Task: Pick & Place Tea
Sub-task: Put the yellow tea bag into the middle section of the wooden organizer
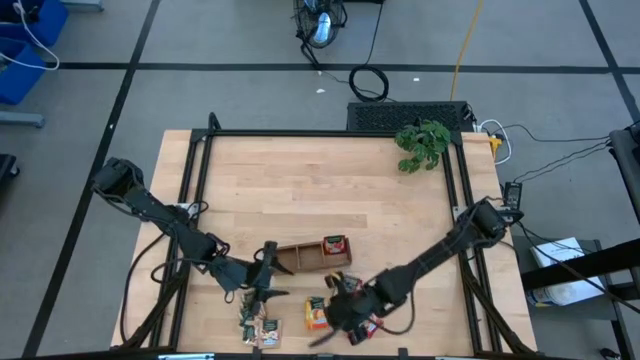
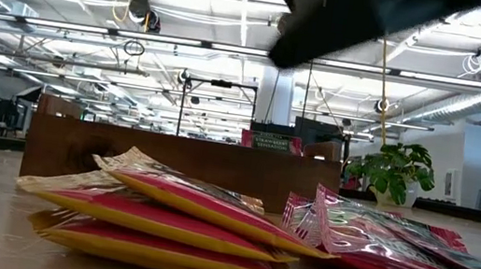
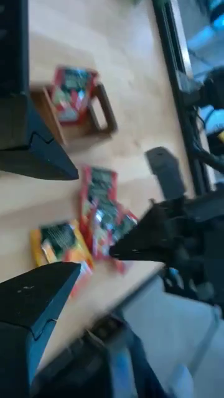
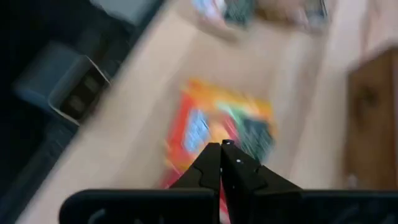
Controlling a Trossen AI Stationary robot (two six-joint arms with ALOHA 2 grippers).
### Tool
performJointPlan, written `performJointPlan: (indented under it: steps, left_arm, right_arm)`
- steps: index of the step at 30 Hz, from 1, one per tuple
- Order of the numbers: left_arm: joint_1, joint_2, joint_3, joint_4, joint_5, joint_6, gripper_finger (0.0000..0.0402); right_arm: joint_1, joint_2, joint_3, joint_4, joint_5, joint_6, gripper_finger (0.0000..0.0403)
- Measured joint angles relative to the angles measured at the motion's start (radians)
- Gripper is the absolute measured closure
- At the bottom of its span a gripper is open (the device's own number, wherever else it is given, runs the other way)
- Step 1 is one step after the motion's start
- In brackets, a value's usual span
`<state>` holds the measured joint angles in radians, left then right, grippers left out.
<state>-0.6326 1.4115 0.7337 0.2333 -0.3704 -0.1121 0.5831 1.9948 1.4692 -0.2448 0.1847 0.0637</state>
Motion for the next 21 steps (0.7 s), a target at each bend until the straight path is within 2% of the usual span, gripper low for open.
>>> performJointPlan:
  steps: [3,8,12,16,21]
  left_arm:
    - [-0.010,0.028,0.032,0.004,0.004,-0.052,0.0174]
    - [-0.053,0.107,0.110,-0.002,0.007,-0.097,0.0174]
    - [-0.071,0.178,0.167,-0.064,0.004,-0.164,0.0174]
    - [-0.073,0.245,0.199,-0.065,0.008,-0.229,0.0174]
    - [-0.053,0.318,0.218,-0.046,0.012,-0.354,0.0174]
  right_arm:
    - [0.014,-0.002,-0.084,0.161,-0.001,-0.002,0.0403]
    - [0.017,0.000,-0.162,0.303,0.025,-0.003,0.0403]
    - [0.017,0.029,-0.168,0.306,0.020,-0.022,0.0403]
    - [0.007,0.059,-0.168,0.350,-0.033,-0.031,0.0403]
    - [-0.017,0.063,-0.168,0.353,-0.031,-0.051,0.0403]
